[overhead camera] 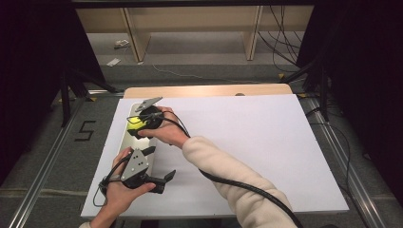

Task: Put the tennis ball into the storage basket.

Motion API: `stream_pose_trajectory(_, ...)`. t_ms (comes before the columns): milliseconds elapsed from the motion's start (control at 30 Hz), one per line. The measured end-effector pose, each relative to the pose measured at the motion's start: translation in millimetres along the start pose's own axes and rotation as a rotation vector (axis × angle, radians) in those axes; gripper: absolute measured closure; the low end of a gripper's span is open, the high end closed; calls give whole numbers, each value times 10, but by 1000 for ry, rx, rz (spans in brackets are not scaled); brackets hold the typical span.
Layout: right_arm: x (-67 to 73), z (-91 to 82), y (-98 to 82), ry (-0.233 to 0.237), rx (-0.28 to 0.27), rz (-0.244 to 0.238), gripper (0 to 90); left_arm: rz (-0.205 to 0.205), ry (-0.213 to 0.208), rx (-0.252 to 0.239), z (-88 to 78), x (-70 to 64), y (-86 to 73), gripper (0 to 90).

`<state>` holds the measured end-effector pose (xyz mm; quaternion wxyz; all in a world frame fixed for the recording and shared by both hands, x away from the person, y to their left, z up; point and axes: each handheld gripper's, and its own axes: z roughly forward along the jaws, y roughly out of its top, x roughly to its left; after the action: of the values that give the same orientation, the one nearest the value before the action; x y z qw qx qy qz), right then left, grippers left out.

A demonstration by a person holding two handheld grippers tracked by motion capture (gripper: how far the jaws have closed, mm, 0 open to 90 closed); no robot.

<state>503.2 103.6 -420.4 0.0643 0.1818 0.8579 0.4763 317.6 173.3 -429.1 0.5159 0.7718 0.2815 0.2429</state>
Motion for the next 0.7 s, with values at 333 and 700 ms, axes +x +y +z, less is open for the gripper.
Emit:
stream_pose_trajectory(333, 10, 26, -14, 9, 13, 0, 262, -1, 1, 0, -3, 0, -2, 0)
stream_pose_trajectory(700, -11, 14, -23, 6, -22, 7, 228, -4, 4, -1, -5, 2, -4, 0)
